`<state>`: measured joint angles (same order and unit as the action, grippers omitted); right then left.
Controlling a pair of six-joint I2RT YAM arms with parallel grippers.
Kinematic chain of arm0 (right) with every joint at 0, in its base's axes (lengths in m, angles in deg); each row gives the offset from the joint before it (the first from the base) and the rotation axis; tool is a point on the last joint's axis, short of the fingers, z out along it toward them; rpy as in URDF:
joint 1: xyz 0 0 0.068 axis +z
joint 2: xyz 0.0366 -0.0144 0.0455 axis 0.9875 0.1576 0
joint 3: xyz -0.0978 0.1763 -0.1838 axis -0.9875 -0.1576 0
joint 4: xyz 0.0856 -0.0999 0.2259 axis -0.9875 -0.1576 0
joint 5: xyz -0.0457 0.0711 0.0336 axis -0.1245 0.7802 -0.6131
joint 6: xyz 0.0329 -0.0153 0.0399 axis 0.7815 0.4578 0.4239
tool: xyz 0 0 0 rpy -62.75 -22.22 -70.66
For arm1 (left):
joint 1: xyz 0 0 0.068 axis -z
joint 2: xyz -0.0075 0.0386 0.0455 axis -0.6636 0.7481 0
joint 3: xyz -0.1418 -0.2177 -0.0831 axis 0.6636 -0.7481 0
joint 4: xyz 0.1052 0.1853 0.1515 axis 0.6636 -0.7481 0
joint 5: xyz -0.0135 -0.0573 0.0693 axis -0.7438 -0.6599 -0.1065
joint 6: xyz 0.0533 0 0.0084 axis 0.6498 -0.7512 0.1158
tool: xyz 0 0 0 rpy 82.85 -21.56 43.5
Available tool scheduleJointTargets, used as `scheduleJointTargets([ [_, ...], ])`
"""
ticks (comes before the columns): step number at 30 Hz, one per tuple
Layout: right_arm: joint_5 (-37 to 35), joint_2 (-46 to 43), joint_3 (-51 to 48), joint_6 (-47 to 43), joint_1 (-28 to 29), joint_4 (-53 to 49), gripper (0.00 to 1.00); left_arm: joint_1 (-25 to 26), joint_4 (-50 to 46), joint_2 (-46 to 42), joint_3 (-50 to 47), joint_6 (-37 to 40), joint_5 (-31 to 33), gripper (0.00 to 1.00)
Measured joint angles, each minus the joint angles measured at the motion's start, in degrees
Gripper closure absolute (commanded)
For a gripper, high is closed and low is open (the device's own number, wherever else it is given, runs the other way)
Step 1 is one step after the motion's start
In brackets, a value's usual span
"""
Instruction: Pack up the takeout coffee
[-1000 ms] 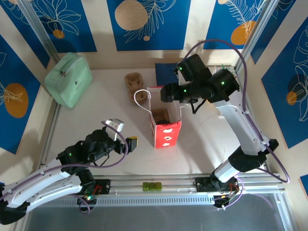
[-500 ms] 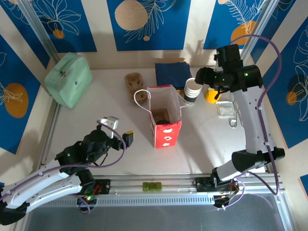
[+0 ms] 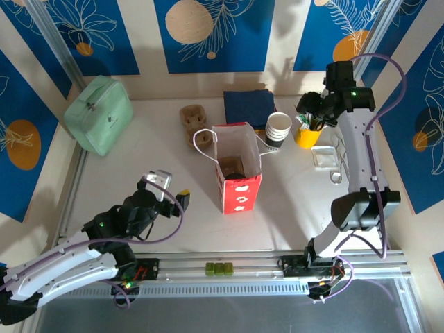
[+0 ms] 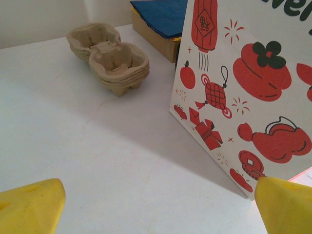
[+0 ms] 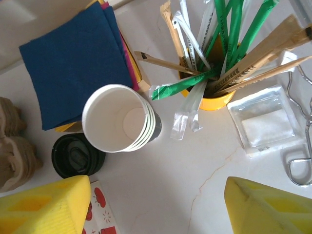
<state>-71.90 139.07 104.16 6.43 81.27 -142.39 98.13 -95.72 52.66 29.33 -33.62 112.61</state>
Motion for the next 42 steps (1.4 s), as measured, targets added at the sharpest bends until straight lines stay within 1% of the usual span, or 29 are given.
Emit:
scheduleJointTargets([
  [12, -0.7, 10.3, 3.8, -1.6, -0.4, 0.8, 0.27, 0.0, 1.3, 3.3, -1.5, 2.8, 0.9, 0.01],
  [22, -1.3, 15.5, 7.0, -1.8, -0.7, 0.8, 0.29, 0.0, 2.6, 3.7, -1.6, 3.6, 1.9, 0.01],
  [30, -1.6, 20.1, 10.3, -1.4, -0.8, 0.5, 0.38, 0.0, 2.6, 3.7, -1.6, 3.6, 2.3, 0.01],
  [42, -2.0, 20.5, 10.3, -1.4, -0.9, 0.3, 0.45, 0.0, 2.6, 3.7, -1.6, 3.6, 2.5, 0.01],
])
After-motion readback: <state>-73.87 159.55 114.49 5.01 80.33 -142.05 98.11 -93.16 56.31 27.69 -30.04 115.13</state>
